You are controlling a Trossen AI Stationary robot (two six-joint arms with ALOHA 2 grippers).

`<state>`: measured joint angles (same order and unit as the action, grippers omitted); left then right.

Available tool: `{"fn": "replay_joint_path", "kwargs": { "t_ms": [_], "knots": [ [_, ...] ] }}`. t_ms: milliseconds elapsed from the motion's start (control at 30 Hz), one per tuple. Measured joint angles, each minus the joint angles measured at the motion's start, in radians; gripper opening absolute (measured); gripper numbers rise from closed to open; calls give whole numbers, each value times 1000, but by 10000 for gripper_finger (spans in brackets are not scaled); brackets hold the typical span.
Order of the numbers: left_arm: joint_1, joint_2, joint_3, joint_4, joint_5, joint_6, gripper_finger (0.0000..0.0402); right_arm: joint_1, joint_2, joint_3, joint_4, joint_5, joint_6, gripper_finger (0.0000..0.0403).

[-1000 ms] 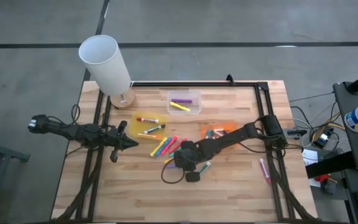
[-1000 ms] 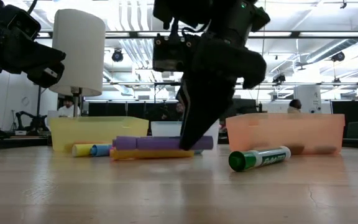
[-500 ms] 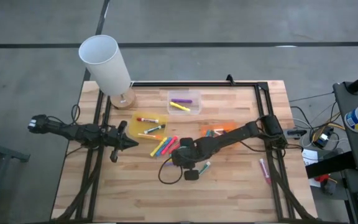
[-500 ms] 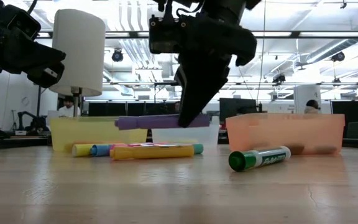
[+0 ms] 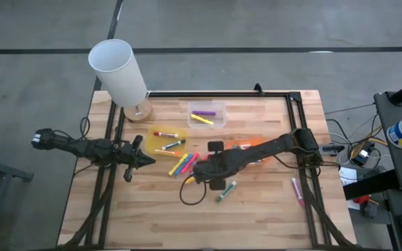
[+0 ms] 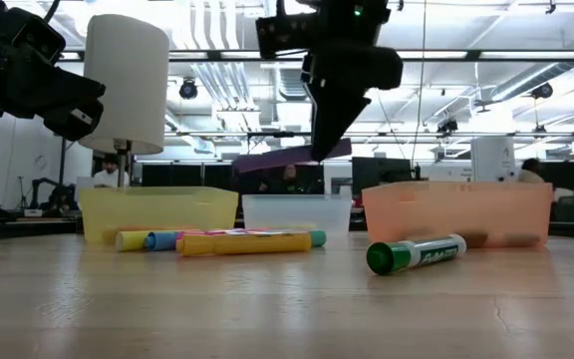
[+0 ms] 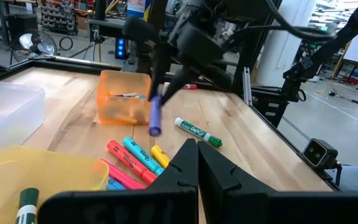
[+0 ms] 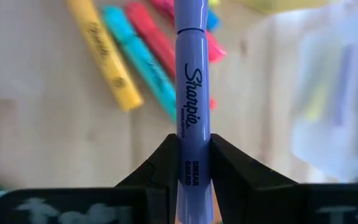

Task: Pick & Place Markers
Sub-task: Put the large violet highlighter pen into the transparent bin

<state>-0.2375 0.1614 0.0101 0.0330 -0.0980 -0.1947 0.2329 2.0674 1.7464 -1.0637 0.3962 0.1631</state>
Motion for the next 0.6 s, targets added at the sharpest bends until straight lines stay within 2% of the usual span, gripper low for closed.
{"fn": "replay_joint_path", "kwargs": {
  "t_ms": [367,600],
  "knots": [
    [0,0,0,0,0,0,0,-47,0,1,-63,199,37,68],
    [0,0,0,0,0,0,0,-142,-3,1,-63,214,-33,68]
  ]
}}
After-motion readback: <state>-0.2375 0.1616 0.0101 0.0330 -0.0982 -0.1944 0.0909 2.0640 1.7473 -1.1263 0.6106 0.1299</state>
